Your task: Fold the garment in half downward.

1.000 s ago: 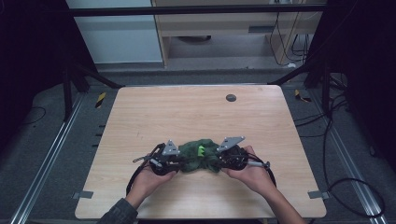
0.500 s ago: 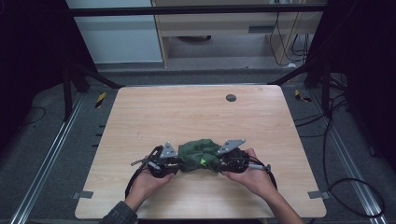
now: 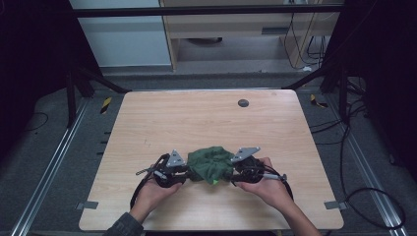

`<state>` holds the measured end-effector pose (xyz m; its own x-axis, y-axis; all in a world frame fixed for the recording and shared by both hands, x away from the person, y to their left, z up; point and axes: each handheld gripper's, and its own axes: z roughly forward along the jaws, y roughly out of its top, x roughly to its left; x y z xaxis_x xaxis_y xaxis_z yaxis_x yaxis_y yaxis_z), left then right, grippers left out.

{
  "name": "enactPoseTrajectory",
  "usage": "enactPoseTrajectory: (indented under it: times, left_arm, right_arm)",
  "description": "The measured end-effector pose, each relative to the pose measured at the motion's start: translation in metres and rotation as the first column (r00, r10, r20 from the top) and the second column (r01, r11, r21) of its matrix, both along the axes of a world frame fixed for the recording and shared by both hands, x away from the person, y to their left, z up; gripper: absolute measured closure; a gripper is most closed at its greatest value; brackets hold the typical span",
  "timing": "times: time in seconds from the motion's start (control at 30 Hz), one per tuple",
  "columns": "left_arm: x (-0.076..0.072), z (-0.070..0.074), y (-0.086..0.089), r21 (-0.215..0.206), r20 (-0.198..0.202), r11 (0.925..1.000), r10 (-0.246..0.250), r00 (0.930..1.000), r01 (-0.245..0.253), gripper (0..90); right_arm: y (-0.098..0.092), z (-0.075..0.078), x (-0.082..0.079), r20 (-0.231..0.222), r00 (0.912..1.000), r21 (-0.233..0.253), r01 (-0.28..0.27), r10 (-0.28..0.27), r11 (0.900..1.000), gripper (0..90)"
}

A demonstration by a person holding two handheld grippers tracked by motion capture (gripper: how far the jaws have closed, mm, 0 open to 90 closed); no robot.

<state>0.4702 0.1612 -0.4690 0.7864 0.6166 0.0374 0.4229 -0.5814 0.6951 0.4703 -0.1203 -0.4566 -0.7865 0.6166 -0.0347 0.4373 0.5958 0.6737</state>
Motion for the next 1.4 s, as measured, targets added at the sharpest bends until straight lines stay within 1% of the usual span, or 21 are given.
enactPoseTrajectory:
  times: [0.13,0.23,0.47,0.63,0.9,1.07,1.17,1.2,1.27,1.37,1.4]
  left_arm:
    - [-0.001,-0.001,0.001,0.001,-0.005,1.0000,-0.001,1.0000,0.001,67.8]
    - [-0.001,0.000,0.002,0.002,-0.006,1.0000,-0.003,1.0000,0.003,67.3]
    - [-0.003,0.001,0.001,0.009,-0.007,0.9999,-0.006,1.0000,0.006,65.2]
    - [-0.005,0.002,0.001,0.014,-0.004,0.9999,-0.008,1.0000,0.008,60.6]
    - [-0.008,0.004,0.000,0.018,0.001,0.9998,-0.006,1.0000,0.006,49.3]
    - [-0.009,0.006,-0.002,0.025,0.013,0.9997,-0.006,0.9999,0.006,43.0]
    - [-0.010,0.007,-0.003,0.023,0.016,0.9997,-0.005,0.9999,0.005,39.4]
    - [-0.010,0.008,-0.003,0.021,0.014,0.9998,-0.003,0.9999,0.002,39.4]
    - [-0.010,0.009,-0.004,0.018,0.011,0.9998,-0.006,0.9999,0.006,35.7]
    - [-0.010,0.009,-0.005,0.020,0.010,0.9998,-0.007,0.9999,0.007,32.2]
    - [-0.010,0.009,-0.005,0.017,0.004,0.9998,-0.007,1.0000,0.007,32.2]
  right_arm:
    - [0.000,0.000,-0.001,-0.003,1.0000,-0.002,0.003,-0.003,1.000,41.4]
    - [0.000,0.000,-0.002,0.004,1.0000,-0.004,0.008,-0.008,1.000,38.3]
    - [0.000,0.001,-0.003,0.010,0.9999,0.002,0.006,-0.006,1.000,35.2]
    - [0.001,0.002,-0.004,0.010,0.9999,-0.001,0.007,-0.007,1.000,30.0]
    - [0.002,0.001,-0.006,0.006,1.0000,0.001,0.004,-0.004,1.000,22.0]
    - [0.002,0.001,-0.007,0.004,1.0000,0.008,0.001,-0.001,1.000,17.9]
    - [0.002,0.002,-0.007,0.004,1.0000,0.010,-0.003,0.003,1.000,17.0]
    - [0.002,0.002,-0.007,0.004,1.0000,0.013,-0.005,0.005,1.000,16.4]
    - [0.002,0.002,-0.006,0.002,1.0000,0.016,-0.005,0.005,1.000,14.9]
    - [0.002,0.002,-0.006,0.001,1.0000,0.016,-0.005,0.005,1.000,14.3]
    - [0.002,0.002,-0.006,0.000,1.0000,0.016,-0.006,0.006,1.000,13.9]
